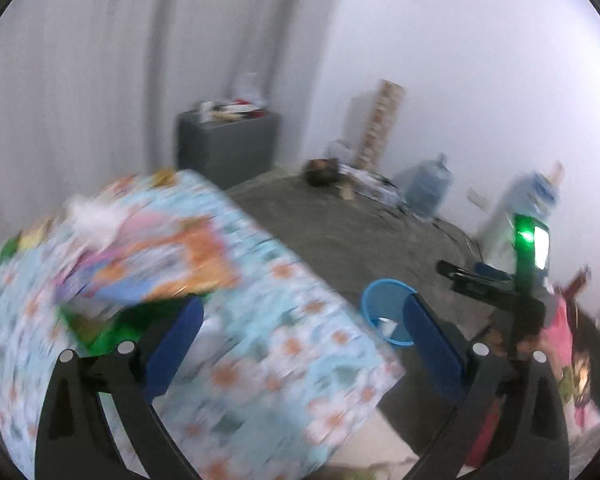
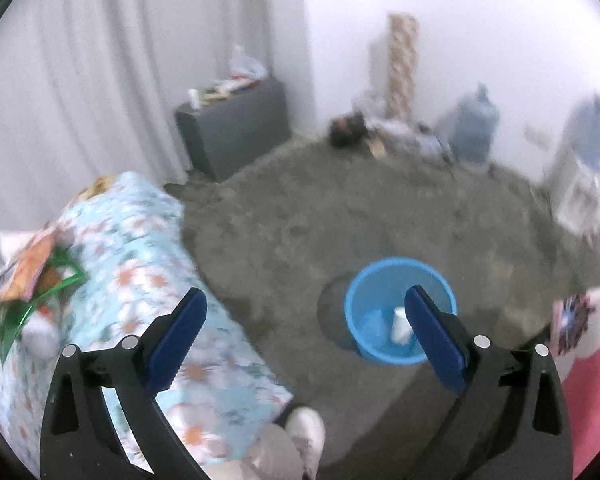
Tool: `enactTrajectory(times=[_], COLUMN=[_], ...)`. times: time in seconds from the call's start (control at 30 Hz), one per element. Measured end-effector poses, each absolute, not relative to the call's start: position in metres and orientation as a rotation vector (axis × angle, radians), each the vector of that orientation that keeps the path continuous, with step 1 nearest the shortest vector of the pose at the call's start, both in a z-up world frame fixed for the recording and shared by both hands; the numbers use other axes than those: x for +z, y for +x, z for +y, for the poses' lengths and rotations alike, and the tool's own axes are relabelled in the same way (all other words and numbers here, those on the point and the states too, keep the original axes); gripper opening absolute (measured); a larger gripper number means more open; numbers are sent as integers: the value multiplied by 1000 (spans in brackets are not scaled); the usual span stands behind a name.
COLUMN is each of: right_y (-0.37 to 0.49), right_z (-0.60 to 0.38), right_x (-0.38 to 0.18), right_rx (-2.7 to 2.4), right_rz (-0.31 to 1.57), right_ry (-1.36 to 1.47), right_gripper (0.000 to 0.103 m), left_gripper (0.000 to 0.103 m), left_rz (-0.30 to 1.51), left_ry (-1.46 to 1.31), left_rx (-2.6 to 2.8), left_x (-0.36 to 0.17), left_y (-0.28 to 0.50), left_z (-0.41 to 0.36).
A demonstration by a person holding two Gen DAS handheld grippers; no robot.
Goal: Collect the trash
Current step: 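Move both tools back to the trash pile on the bed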
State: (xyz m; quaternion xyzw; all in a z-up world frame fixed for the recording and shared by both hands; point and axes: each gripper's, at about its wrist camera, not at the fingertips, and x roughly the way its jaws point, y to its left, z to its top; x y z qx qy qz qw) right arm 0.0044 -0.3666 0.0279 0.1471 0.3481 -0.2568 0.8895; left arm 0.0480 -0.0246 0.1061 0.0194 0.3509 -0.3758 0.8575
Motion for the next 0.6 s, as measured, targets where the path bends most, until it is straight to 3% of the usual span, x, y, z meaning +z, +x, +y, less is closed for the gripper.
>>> enactTrajectory(times=[0.33,0.6], right_y=[33,81], right_z=[-298,-290], right_x=[70,69], right_rx=[-239,-31], right_rz=[588,657], right_ry=[231,450], right_gripper=[95,95], left_gripper=[98,98], left_rz=[746,702], left_ry=[-190,-249], left_rx=[-690,-679], left_x=[87,102], left_y=[79,153], left_z=[73,93])
